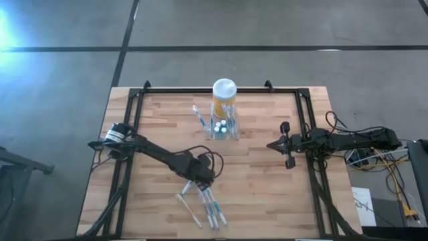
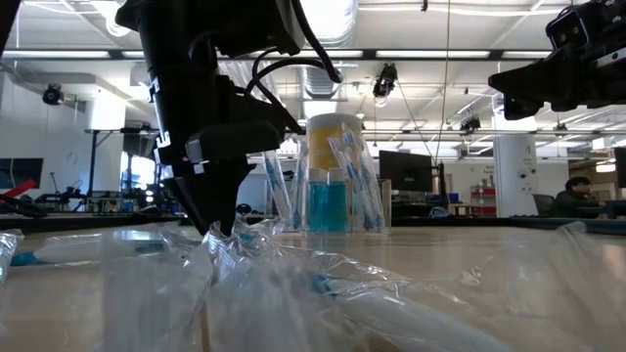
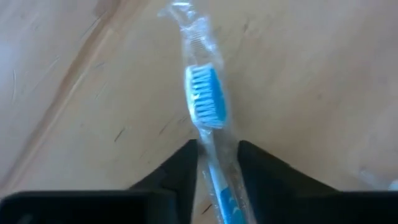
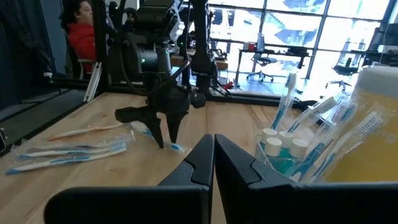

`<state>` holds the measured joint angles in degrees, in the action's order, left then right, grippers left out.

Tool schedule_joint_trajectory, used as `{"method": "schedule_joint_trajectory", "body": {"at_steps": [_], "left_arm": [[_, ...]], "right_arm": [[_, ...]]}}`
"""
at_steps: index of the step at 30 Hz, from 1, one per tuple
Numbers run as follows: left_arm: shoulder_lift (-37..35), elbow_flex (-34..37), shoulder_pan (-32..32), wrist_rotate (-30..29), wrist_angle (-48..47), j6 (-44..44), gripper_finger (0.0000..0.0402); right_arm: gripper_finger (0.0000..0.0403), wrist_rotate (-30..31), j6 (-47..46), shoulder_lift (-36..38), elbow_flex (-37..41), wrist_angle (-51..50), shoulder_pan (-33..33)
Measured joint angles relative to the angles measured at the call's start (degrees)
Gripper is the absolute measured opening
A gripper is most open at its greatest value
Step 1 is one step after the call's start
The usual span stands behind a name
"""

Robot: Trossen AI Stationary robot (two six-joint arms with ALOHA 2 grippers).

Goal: Pick & Place toothbrushing station
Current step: Put the blue toothbrush into the transparent organizer

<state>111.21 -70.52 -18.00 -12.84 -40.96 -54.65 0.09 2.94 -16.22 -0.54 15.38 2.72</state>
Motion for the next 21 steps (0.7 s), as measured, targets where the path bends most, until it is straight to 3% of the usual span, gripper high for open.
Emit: {"method": "schedule_joint_trajectory", "body": {"at_steps": [7,10,14,21], "left_arm": [[-0.10,0.07,0.04,-0.09,-0.61,8.04,0.0013],[-1.41,0.14,0.04,-0.26,-0.75,10.17,0.0015],[-5.98,0.90,0.00,-4.88,-3.13,12.66,0.0007],[-24.32,4.27,-0.68,-16.92,-0.81,19.04,0.0002]], "right_arm": [[0.0008,0.01,0.04,0.00,0.00,0.00,0.00],[0.0008,-0.01,0.07,-0.01,0.00,0.00,0.00],[0.0008,-0.01,0.28,0.00,0.00,-0.02,0.00],[0.0008,0.01,0.28,-0.03,0.00,-0.11,0.00]]}}
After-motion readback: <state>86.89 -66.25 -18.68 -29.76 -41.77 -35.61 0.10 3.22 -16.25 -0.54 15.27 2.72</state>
